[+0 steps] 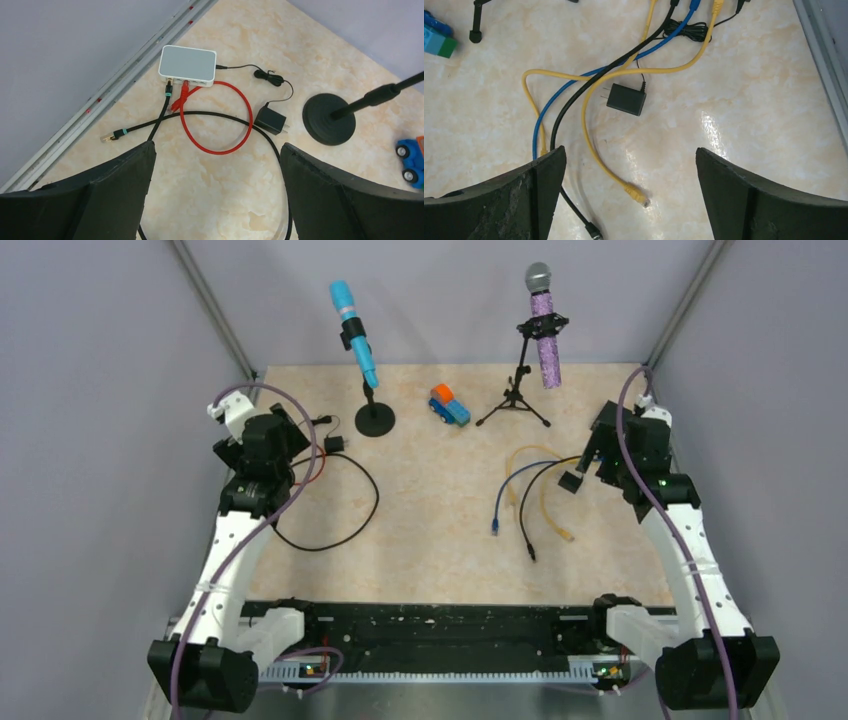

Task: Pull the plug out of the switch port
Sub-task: Move the switch port to the center of the board.

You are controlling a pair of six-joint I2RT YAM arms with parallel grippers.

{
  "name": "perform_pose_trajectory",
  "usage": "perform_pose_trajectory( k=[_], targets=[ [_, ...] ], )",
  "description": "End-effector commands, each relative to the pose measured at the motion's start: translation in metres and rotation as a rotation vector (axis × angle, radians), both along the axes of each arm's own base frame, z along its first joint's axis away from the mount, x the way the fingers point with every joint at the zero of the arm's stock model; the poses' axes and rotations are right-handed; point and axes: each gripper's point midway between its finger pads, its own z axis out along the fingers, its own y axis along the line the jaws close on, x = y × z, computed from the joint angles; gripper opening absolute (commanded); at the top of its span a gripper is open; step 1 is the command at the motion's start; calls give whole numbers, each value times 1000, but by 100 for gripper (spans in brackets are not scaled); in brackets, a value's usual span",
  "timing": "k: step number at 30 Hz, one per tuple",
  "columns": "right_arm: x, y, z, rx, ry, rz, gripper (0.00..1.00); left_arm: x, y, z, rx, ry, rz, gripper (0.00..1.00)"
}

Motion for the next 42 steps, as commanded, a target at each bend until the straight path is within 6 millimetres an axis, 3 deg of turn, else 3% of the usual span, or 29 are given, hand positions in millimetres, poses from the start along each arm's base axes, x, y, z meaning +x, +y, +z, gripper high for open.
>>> perform_pose_trajectory(
  k=[1,3,6,9,12,16,18,20,27,34,39,42],
  targets=[
    [2,-7,15,40,-45,-122,99,-8,6,16,-75,-88,86,99],
    [0,-23,16,2,-38,-209,99,-10,-11,5,-116,-35,-11,99],
    [5,-26,18,-33,-12,-207,99,-17,-14,-23,-254,-5,49,99],
    [10,-21,7,-33,38,-169,99,-24,-13,-50,-306,67,107,99],
    [11,-23,1,-21,65,-203,99,-32,-2,-60,-279,138,188,99],
    [14,-22,0,0,64,-221,99,-32,2,-47,-191,226,149,99],
    [19,-11,2,7,54,-133,99,-28,-1,-45,-137,281,75,99],
    [22,-2,4,11,45,-55,99,-29,0,-46,-121,313,67,99],
    [24,-7,-11,7,116,-100,99,-39,-5,-57,-160,362,68,99],
    [32,-1,-47,46,234,-117,99,-38,-3,-38,-165,182,59,99],
    [54,-2,-53,64,255,-161,99,-30,-12,-16,-98,38,-83,99],
    [66,-6,-55,105,240,-225,99,-39,-11,-8,-120,-4,-60,99]
  ],
)
